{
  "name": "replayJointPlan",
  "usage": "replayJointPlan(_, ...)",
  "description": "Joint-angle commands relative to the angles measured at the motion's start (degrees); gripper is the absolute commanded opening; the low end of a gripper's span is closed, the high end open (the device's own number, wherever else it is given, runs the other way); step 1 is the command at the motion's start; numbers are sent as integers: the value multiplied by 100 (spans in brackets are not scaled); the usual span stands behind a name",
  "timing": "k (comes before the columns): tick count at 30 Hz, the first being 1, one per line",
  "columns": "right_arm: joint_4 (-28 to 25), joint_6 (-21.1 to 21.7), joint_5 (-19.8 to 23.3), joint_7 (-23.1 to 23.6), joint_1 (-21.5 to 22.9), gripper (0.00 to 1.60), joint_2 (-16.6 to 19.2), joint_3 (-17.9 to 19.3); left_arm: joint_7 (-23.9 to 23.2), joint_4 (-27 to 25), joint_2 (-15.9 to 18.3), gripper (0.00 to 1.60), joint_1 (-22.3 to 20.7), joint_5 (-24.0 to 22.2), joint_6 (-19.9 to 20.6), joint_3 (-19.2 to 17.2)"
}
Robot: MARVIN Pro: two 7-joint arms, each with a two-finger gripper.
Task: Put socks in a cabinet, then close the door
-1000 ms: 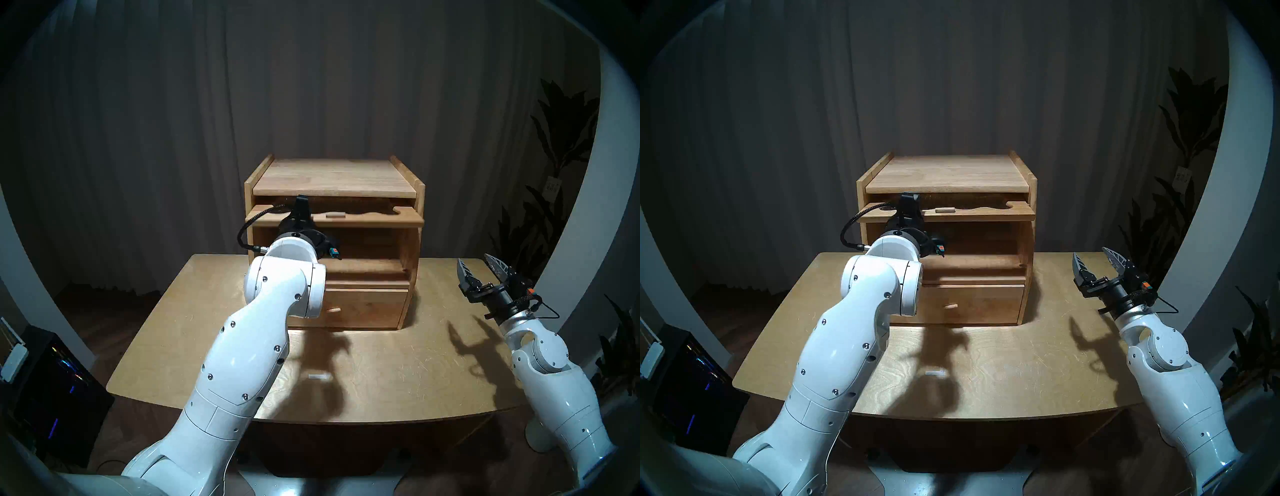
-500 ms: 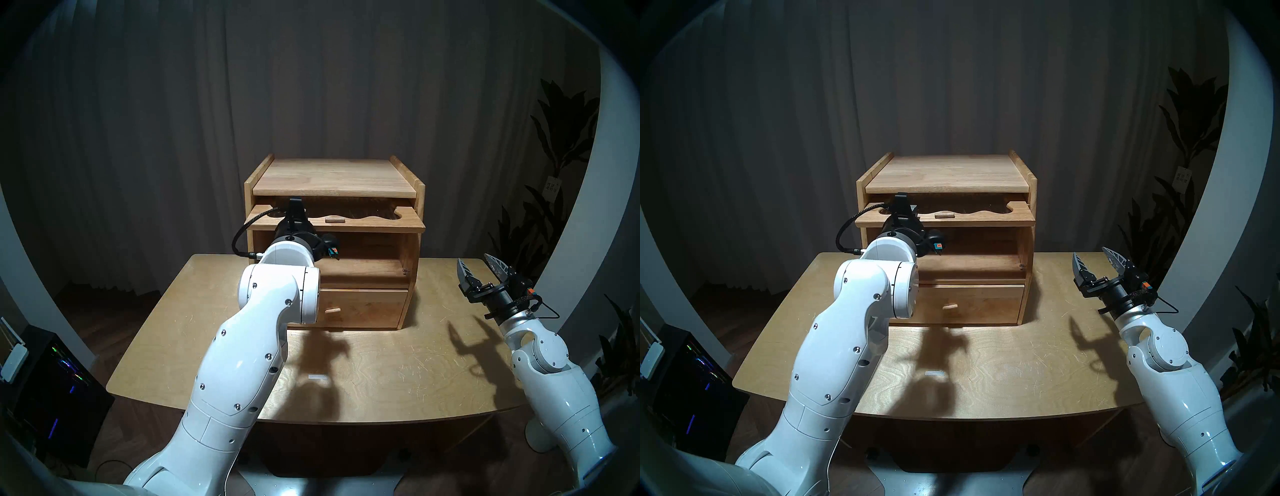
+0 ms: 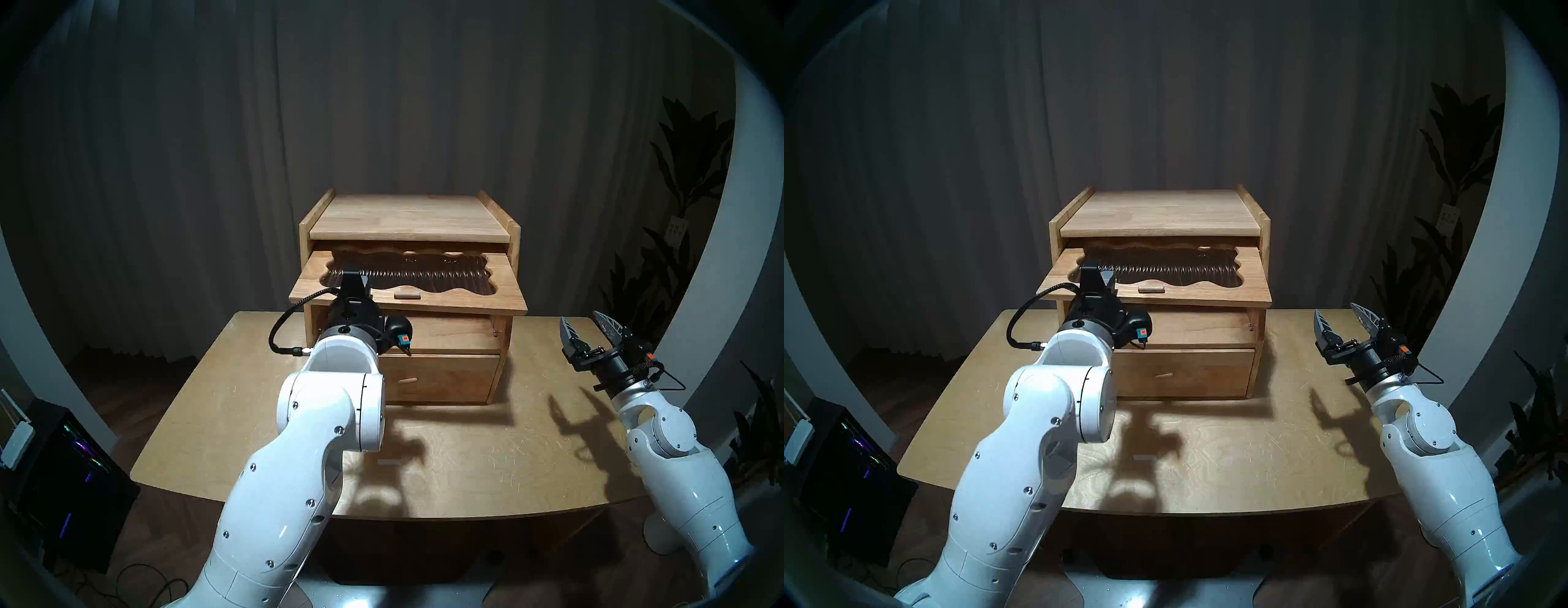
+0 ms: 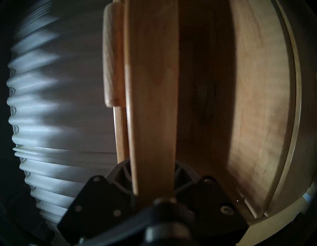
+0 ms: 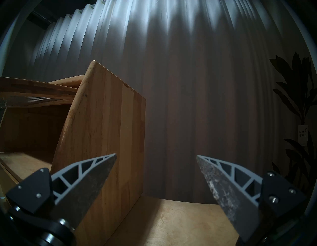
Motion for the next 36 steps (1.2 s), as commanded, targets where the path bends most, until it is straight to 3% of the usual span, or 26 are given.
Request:
replayJointPlan(1,-90,-55,-5,11,40,160,8,31,217,-657,237,0,672,-24,102,159)
replayJointPlan(11,-89,-55,-4,11,40,160,9,30,193,-1199,683,0,1377,-127,491,252)
replayJointPlan(15,-86,-50,-2,11,43,160,10,28,62,-1463,1075,0,1658,-496,669,213)
replayJointPlan(19,-80,-42,0,11,47,160,12,25,-402,-1627,1306,0,1953,-943,780,150)
replayJointPlan(20,-81,-43,-1,11,46,160,12,25,-231,-1708,1346,0,2049,-999,1025,58)
replayJointPlan(22,-80,-42,0,11,47,160,12,24,-45,-1761,1111,0,2318,-1195,1233,-335)
replayJointPlan(23,-76,-39,0,10,48,160,13,23,255,-1745,965,0,2294,-1053,1323,-570)
replayJointPlan(27,-68,-32,1,9,51,160,13,20,239,-1761,795,0,2116,-1423,1622,-767)
replayJointPlan(36,-36,-19,2,6,52,160,14,10,403,-1761,447,0,1741,-2195,1984,-1597)
